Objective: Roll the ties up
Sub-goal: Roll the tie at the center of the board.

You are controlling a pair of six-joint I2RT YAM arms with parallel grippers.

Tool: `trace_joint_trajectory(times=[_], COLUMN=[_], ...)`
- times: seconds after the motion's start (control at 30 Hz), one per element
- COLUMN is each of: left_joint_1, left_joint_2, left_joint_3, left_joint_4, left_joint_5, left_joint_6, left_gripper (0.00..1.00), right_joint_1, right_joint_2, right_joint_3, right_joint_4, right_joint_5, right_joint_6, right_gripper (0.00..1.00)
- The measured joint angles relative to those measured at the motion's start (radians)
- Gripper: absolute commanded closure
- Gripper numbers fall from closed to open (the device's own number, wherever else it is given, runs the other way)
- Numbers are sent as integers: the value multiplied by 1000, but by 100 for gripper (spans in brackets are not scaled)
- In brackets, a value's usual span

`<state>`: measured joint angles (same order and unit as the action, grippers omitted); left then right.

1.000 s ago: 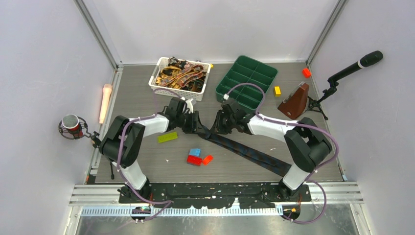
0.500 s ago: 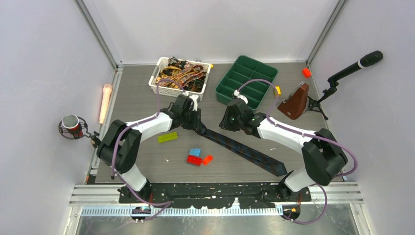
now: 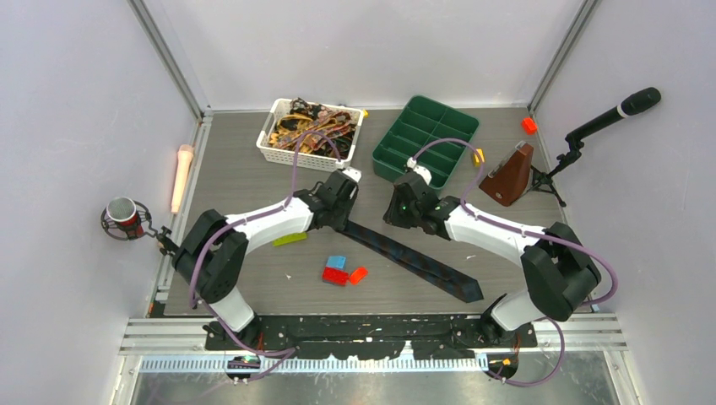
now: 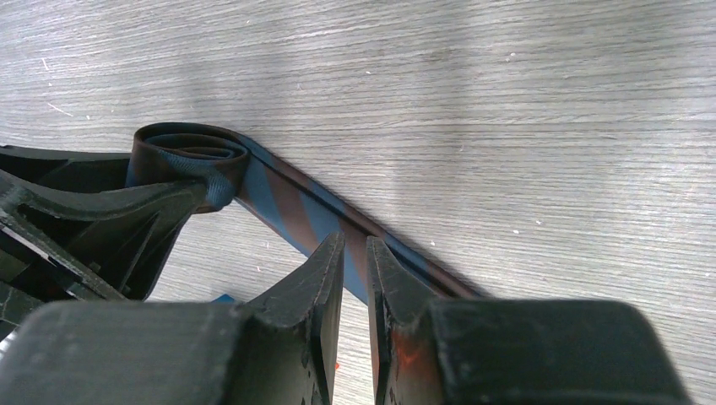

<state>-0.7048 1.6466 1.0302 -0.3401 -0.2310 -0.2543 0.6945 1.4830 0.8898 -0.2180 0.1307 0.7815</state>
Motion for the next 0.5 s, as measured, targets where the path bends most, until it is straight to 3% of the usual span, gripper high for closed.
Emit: trace_joint_trajectory(times=[0.5], left_joint_1=[-132], left_joint_2=[58], left_joint_3=[52], left_joint_4=[-74], left_joint_5=[-267], left_joint_6=[77], left_gripper=[64], right_joint_1=[0], right_joint_2=[-18], right_joint_3=[-3], right_joint_4=[0], right_joint_5=[18], right_joint_6=[0], right_gripper=[78])
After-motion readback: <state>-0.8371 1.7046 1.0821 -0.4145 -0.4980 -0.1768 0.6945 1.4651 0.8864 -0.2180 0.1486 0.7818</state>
